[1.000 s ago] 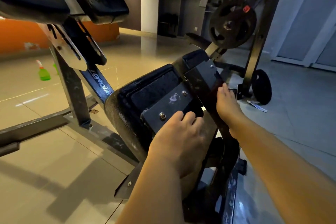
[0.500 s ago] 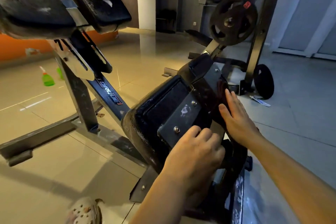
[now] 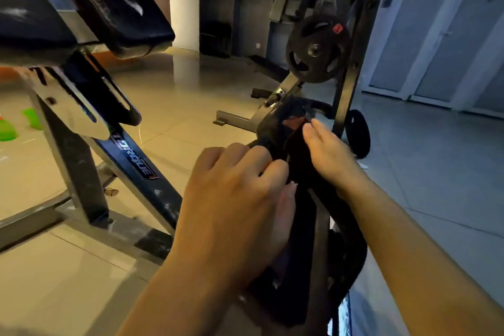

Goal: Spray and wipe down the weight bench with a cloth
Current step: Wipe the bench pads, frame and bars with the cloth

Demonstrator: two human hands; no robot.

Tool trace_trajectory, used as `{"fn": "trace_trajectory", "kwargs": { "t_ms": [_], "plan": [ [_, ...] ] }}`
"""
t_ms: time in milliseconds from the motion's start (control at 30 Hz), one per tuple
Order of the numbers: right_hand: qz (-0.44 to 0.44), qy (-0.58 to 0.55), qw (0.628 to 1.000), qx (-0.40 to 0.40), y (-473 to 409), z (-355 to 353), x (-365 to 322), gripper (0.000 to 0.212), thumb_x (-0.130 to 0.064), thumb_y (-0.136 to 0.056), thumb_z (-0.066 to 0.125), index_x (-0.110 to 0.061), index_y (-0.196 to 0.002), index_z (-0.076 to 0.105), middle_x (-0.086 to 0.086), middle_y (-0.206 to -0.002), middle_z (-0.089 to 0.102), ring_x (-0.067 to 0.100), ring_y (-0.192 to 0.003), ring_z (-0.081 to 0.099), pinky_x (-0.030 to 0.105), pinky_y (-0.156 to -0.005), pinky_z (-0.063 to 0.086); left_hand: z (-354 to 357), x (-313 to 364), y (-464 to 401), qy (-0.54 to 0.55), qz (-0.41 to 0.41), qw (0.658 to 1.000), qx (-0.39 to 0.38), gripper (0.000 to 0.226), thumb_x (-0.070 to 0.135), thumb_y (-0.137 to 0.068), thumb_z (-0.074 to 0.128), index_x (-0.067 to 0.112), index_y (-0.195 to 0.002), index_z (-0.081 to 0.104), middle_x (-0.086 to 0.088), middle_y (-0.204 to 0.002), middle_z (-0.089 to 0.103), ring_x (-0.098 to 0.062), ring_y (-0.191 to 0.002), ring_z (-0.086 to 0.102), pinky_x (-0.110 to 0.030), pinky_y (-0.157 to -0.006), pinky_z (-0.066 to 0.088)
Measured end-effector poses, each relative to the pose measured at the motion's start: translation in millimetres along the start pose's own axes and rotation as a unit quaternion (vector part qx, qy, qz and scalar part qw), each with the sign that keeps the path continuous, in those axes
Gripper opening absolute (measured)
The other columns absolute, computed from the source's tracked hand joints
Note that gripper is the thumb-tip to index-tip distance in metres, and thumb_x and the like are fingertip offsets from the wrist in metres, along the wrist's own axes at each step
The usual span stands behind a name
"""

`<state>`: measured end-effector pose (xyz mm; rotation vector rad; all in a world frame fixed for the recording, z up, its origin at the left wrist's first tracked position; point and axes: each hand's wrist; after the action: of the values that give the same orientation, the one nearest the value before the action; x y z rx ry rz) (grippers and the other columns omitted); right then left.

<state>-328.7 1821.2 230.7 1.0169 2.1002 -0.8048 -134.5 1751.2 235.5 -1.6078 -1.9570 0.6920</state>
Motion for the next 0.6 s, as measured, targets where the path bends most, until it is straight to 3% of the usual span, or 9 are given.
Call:
{"fn": "trace_trajectory", "kwargs": {
  "t_ms": [67, 133, 233, 400, 600],
  "plan": [
    [-0.006, 0.131, 0.991, -0.028, -10, -7, -20, 0.045, -0.041, -0.105, 0.029, -0.018, -0.140, 0.046, 0.005, -0.146, 0.044, 0.023, -0.133, 0.040, 0.034, -0.104, 0.031, 2, -9, 4, 0.004, 0.008, 1.000, -0.011, 0.031, 0.041, -0.087, 0.045, 0.022, -0.088, 0.070, 0.002, -0.084, 0.068, -0.018, -0.076, 0.062, -0.035, -0.073, 0.046],
    [-0.029, 0.224, 0.973, -0.054, -15, -10, -31, 0.042, -0.041, -0.105, 0.030, -0.017, -0.126, 0.056, 0.006, -0.126, 0.056, 0.023, -0.115, 0.050, 0.034, -0.090, 0.036, 3, -16, 6, 0.015, 0.020, 1.000, -0.019, 0.033, 0.041, -0.087, 0.044, 0.022, -0.085, 0.070, 0.003, -0.083, 0.068, -0.019, -0.077, 0.063, -0.037, -0.075, 0.047],
    [-0.085, 0.277, 0.954, -0.074, -10, -12, -28, 0.038, -0.042, -0.103, 0.033, -0.020, -0.108, 0.063, -0.006, -0.096, 0.058, 0.016, -0.098, 0.055, 0.032, -0.081, 0.041, 1, -26, 6, 0.054, 0.032, 0.998, 0.002, 0.032, 0.041, -0.087, 0.044, 0.023, -0.083, 0.070, 0.005, -0.083, 0.068, -0.017, -0.078, 0.063, -0.037, -0.075, 0.047],
    [-0.185, 0.284, 0.940, -0.040, 13, -10, -16, 0.029, -0.038, -0.101, 0.038, -0.028, -0.115, 0.060, -0.019, -0.102, 0.052, -0.003, -0.098, 0.044, 0.008, -0.081, 0.033, -1, -47, 2, 0.104, 0.035, 0.993, 0.036, 0.030, 0.041, -0.085, 0.045, 0.025, -0.080, 0.070, 0.006, -0.087, 0.067, -0.015, -0.073, 0.062, -0.032, -0.071, 0.045],
    [-0.076, 0.353, 0.931, -0.043, -28, -11, -23, 0.037, -0.042, -0.103, 0.033, -0.020, -0.110, 0.063, -0.002, -0.103, 0.060, 0.013, -0.095, 0.054, 0.029, -0.079, 0.041, 7, -73, 3, 0.175, 0.017, 0.984, 0.015, 0.032, 0.048, -0.086, 0.046, 0.027, -0.085, 0.070, 0.010, -0.088, 0.065, -0.011, -0.074, 0.060, -0.031, -0.067, 0.046]
  ]
}}
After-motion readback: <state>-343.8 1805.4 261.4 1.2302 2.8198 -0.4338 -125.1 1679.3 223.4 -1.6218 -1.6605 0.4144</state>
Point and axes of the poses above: each hand's wrist, its own y-axis away from the middle knuckle, its own z-axis out of the palm, x = y × z
